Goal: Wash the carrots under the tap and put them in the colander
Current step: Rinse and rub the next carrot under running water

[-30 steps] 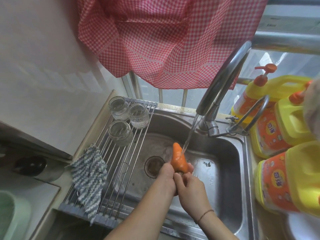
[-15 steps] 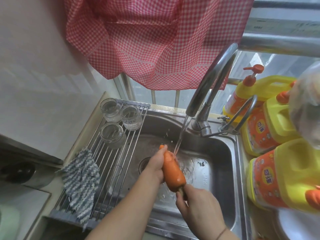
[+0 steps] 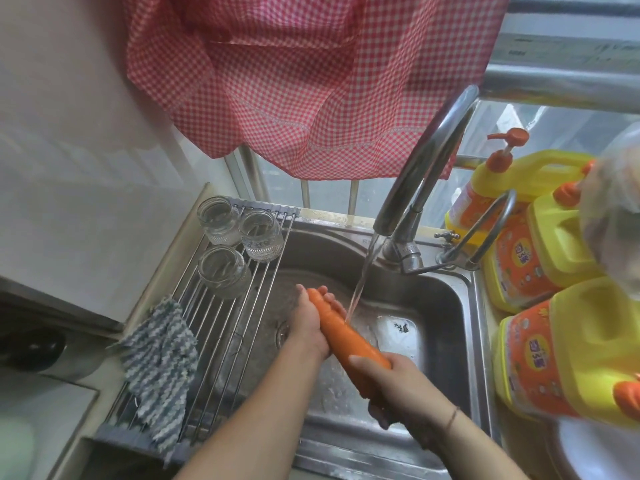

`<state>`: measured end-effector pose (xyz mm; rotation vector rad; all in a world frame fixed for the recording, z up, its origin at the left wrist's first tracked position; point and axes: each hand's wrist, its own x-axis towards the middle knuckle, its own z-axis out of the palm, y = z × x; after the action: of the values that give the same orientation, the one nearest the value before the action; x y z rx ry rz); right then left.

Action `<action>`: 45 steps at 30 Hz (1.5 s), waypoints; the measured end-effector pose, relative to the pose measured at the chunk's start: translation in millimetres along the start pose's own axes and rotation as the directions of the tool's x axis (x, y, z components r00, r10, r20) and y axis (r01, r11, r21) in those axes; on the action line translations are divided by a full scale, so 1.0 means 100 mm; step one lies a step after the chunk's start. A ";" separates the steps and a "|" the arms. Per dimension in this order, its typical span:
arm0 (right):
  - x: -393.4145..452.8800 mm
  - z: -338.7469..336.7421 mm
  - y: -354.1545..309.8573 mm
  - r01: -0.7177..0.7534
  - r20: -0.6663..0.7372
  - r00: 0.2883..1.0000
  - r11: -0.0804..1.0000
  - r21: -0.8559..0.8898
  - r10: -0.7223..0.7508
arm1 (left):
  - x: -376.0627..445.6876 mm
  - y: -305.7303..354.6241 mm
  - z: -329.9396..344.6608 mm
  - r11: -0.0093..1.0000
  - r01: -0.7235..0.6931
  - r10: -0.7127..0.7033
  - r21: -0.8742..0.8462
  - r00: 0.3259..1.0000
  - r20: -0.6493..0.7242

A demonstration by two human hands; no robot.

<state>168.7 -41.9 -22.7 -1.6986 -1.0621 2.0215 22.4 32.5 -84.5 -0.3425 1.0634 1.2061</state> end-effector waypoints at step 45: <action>0.46 0.26 0.16 0.154 0.089 0.570 0.000 -0.988 -0.817 | 0.02 -0.35 -0.16 0.884 0.112 -0.021 0.454 0.979 -0.201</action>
<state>136.1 -32.1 -65.8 -1.5596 -2.4812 0.0529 45.4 8.4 -104.9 -0.1192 1.4561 0.8305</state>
